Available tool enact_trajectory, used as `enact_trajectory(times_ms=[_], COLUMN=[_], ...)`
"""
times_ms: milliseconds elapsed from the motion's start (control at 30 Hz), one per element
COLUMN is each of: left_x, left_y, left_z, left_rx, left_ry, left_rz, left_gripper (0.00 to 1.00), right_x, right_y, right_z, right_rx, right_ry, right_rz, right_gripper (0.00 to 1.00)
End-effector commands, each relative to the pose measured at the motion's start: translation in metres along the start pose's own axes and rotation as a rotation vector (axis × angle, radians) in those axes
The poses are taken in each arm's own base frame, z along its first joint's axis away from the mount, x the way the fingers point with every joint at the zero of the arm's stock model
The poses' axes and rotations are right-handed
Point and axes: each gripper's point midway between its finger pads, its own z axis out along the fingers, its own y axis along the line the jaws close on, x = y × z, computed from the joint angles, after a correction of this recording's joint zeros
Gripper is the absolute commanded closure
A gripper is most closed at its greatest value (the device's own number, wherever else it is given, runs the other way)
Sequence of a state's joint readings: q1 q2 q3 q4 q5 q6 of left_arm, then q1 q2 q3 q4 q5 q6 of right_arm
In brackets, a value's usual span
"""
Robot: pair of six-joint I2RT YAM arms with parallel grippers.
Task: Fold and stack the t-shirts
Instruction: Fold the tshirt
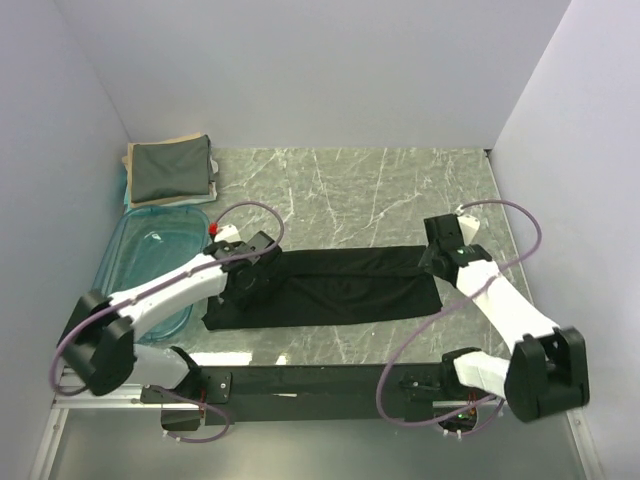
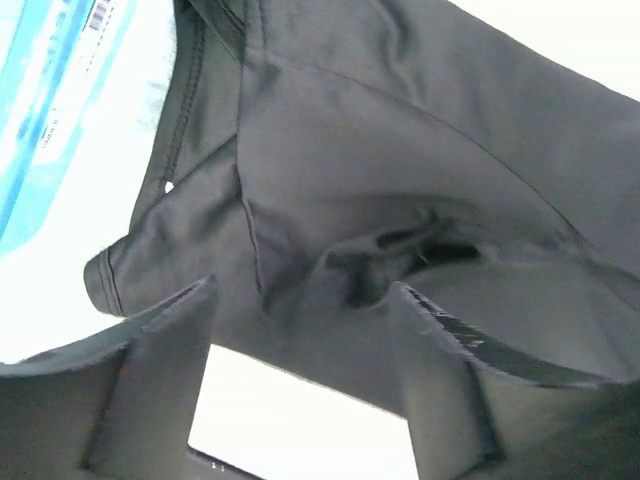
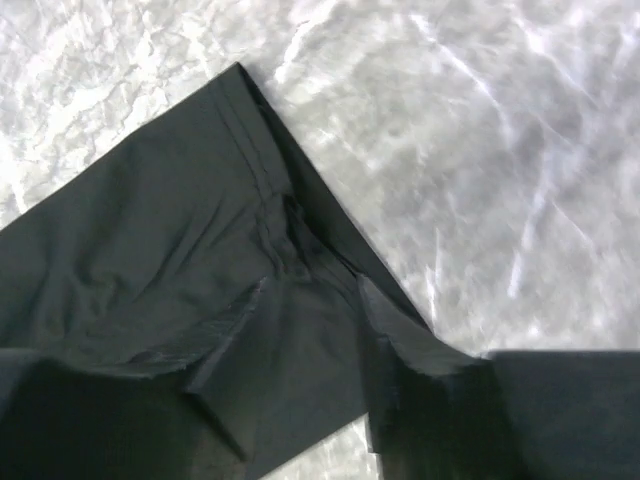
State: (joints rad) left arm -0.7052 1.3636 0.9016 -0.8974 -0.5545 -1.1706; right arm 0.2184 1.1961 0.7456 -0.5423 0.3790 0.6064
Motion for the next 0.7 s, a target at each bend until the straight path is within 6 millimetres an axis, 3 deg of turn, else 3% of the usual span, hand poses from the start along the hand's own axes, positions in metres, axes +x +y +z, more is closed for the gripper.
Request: enact_trajectory(times_ms=[0, 100, 167, 200, 367, 500, 533, 667], left_x=[-0.007, -0.014, -0.019, -0.02, -0.031, -0.021, -0.008, 0.013], left_y=[0.001, -0.011, -0.025, -0.032, -0.08, -0.113, -0.118, -0.125], left_z=[-0.025, -0.033, -0.036, -0.036, -0.034, -0.016, -0.003, 0.009], left_rx=[0.065, 0.134, 0.185, 0.201, 0.31, 0.333, 0.309, 0.323], left_ry=[-0.024, -0.037, -0.049, -0.048, -0.064, -0.013, 0.028, 0.093], left_rz=[-0.041, -0.042, -0.037, -0.035, -0.013, 0.052, 0.086, 0.127], left_gripper=[0.24, 0.14, 0.06, 0.01, 0.0, 0.01, 0.01, 0.01], right_x=[-0.002, -0.011, -0.023, -0.023, -0.035, -0.028, -0.017, -0.007], right_y=[-0.018, -0.015, -0.004, 0.01, 0.081, 0.11, 0.117, 0.117], right_z=[-0.015, -0.024, -0.032, -0.035, -0.046, -0.033, -0.018, -0.005], right_rx=[0.043, 0.007, -0.054, -0.127, -0.45, -0.522, -0.513, -0.486], right_ry=[-0.045, -0.075, -0.109, -0.091, -0.055, 0.036, 0.093, 0.128], right_rz=[0.028, 0.04, 0.052, 0.033, -0.017, -0.027, -0.043, -0.052], right_gripper=[0.5, 0.41, 0.38, 0.37, 0.26, 0.25, 0.25, 0.25])
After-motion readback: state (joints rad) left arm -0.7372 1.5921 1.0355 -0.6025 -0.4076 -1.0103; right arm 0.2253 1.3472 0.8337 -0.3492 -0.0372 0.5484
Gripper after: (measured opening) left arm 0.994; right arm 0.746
